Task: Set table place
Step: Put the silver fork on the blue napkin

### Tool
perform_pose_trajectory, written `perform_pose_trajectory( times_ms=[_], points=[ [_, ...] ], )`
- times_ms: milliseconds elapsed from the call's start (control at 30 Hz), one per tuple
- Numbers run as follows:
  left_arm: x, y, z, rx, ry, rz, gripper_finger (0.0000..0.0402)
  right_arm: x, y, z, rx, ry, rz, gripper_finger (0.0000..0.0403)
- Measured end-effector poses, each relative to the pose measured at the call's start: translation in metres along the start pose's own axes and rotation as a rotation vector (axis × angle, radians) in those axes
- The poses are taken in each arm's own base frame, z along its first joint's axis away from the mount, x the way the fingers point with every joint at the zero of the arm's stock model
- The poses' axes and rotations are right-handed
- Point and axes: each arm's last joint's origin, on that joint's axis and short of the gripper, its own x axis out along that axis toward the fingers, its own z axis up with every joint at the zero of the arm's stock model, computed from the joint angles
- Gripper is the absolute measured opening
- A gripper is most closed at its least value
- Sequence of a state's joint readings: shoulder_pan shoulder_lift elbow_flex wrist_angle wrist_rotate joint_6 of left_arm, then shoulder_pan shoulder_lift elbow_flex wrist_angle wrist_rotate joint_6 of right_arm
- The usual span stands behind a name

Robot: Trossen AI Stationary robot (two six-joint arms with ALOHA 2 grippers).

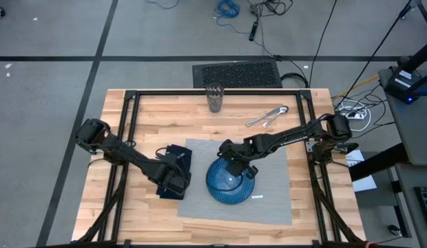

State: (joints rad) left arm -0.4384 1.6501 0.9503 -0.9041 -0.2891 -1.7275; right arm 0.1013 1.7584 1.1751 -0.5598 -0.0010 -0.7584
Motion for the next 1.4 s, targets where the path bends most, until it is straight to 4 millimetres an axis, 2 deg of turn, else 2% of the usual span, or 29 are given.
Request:
perform_pose_trajectory(
  times_ms=[133, 1100, 1400],
  points=[
    [-0.0004, 0.0002, -0.0042, -0.033, -0.007, -0.014, 0.0, 0.0, -0.0009, 0.0009, -0.026, -0.01, -0.009, 0.0068],
    [-0.0004, -0.0055, -0.0014, -0.085, -0.087, -0.083, 0.0, -0.0002, -0.0029, 0.0009, -0.036, -0.018, -0.02, 0.0068],
    [0.0095, 0.0007, -0.0048, -0.104, -0.072, -0.076, 0.0, -0.0004, -0.003, 0.001, -0.036, -0.018, -0.02, 0.0068]
  ],
)
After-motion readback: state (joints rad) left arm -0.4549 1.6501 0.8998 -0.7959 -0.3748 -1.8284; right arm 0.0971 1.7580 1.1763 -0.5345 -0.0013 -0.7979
